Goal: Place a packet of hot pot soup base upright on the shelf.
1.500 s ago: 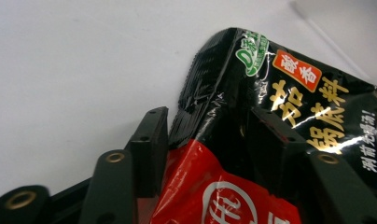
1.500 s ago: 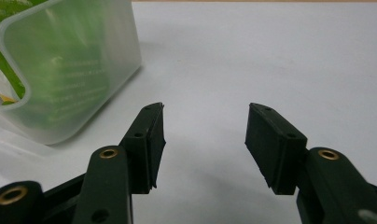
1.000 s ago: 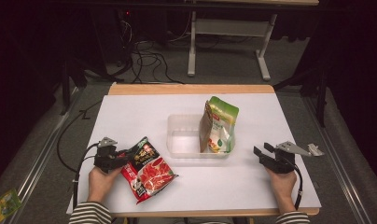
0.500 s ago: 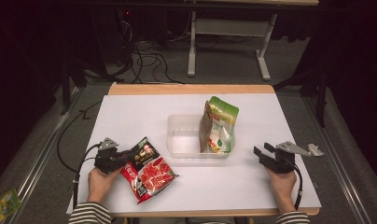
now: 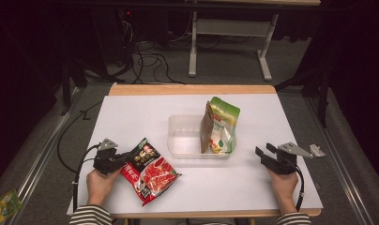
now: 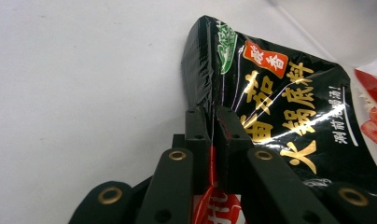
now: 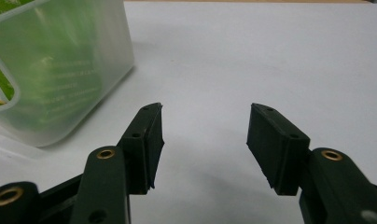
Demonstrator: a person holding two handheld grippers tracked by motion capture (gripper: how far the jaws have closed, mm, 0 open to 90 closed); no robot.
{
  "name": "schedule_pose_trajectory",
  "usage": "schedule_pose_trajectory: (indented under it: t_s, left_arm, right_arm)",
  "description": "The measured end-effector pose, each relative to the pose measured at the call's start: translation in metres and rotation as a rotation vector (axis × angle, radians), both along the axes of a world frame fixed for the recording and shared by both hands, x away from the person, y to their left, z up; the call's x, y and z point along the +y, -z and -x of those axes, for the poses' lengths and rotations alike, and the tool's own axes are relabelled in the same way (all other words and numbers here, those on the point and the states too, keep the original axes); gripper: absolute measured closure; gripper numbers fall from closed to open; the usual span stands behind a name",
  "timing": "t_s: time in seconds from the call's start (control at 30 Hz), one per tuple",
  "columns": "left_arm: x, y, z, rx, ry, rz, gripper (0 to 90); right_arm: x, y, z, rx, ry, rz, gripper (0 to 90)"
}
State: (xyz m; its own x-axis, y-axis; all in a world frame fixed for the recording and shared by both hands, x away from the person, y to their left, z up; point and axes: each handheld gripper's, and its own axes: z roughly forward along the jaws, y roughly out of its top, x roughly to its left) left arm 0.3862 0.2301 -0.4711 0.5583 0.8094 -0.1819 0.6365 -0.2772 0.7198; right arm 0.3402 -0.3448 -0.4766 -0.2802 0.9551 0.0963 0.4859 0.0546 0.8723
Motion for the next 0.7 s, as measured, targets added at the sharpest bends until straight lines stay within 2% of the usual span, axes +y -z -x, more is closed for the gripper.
schedule_pose_trajectory:
  t_s: [0.13,0.3,0.37,0.43,0.6,0.63,0.67,0.7]
  left_arm:
    - [0.004,-0.003,0.001,0.017,0.004,0.017,87.4]
    - [0.006,-0.006,0.005,0.024,0.001,0.029,88.2]
    - [0.009,-0.010,0.005,0.030,0.002,0.051,88.3]
    - [0.009,-0.011,0.005,0.030,-0.004,0.057,88.4]
    - [0.010,-0.016,0.008,0.023,-0.019,0.080,88.7]
    - [0.011,-0.021,0.010,0.018,-0.019,0.091,88.7]
    - [0.011,-0.021,0.010,0.018,-0.019,0.091,88.7]
    - [0.010,-0.027,0.013,0.007,-0.014,0.081,88.8]
  right_arm:
    - [0.000,0.000,0.000,-0.004,-0.002,-0.001,45.8]
    - [0.001,0.000,0.003,-0.033,-0.005,0.013,47.1]
    - [0.001,0.000,0.003,-0.040,-0.006,0.016,47.3]
    - [0.001,0.000,0.004,-0.053,-0.008,0.015,47.3]
    - [0.000,0.000,0.005,-0.051,-0.002,0.003,47.0]
    - [0.000,0.000,0.005,-0.051,-0.006,0.005,47.0]
    - [0.000,0.000,0.005,-0.051,-0.006,0.008,47.0]
    - [0.001,0.000,0.005,-0.050,-0.004,0.006,47.0]
